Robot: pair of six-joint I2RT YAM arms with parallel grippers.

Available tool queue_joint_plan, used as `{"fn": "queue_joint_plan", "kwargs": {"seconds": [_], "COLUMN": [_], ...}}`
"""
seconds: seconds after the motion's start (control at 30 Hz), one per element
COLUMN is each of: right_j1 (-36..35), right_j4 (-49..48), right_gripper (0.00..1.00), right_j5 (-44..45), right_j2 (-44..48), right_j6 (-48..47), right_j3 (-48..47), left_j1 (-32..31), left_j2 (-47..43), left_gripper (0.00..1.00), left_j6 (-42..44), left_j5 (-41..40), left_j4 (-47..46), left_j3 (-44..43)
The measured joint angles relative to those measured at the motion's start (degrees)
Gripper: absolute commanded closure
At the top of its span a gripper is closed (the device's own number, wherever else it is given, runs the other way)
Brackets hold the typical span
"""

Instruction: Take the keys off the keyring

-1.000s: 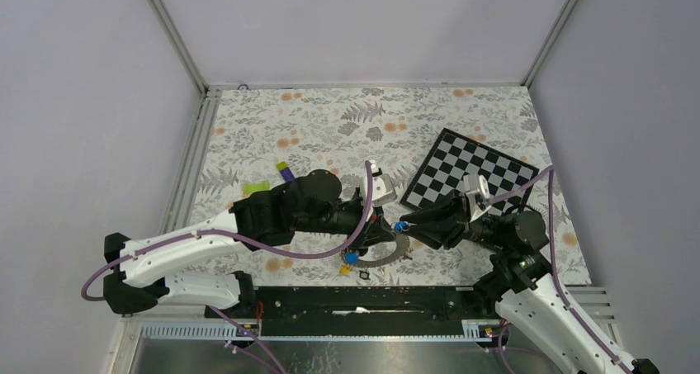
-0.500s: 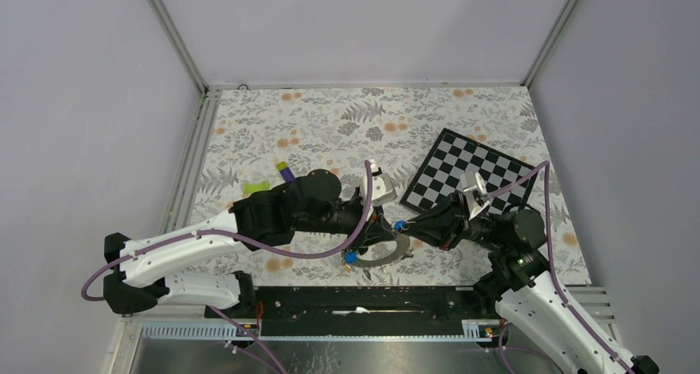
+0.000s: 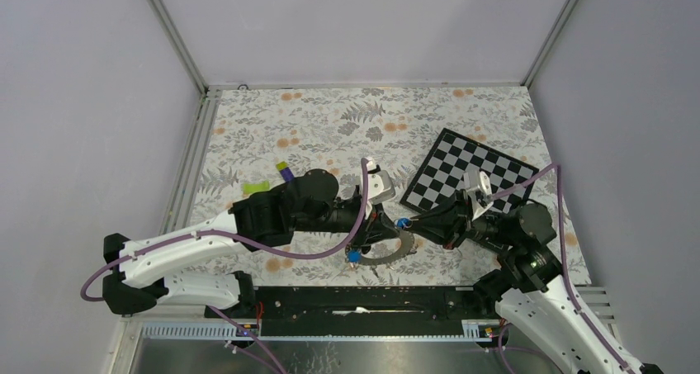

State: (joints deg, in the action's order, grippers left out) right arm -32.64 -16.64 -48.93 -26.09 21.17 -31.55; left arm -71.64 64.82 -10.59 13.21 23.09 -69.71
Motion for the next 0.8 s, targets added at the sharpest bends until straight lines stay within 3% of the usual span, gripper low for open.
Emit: {"fn": "queue_joint_plan", "kwargs": {"seconds": [0.4,0.8], "right_j1": [-0.6,-0.7], "right_j4": [15.9,24.3], "right_gripper": [1.00,1.00], "right_j5": [3.0,6.4], "right_j2": [-0.3,-0.6], "right_j6": [-12.9,-18.1], "right_j3": [-8.2,-8.9], "left_j1": [0.0,0.4], "left_j2": [0.2,1.9], "left_gripper": [1.00,1.00], "left_j6": [0.0,0.0], "left_j5": [-0.7,-1.8], "left_j4": [-2.5,-2.5], "left_j3": [0.0,1.7]}}
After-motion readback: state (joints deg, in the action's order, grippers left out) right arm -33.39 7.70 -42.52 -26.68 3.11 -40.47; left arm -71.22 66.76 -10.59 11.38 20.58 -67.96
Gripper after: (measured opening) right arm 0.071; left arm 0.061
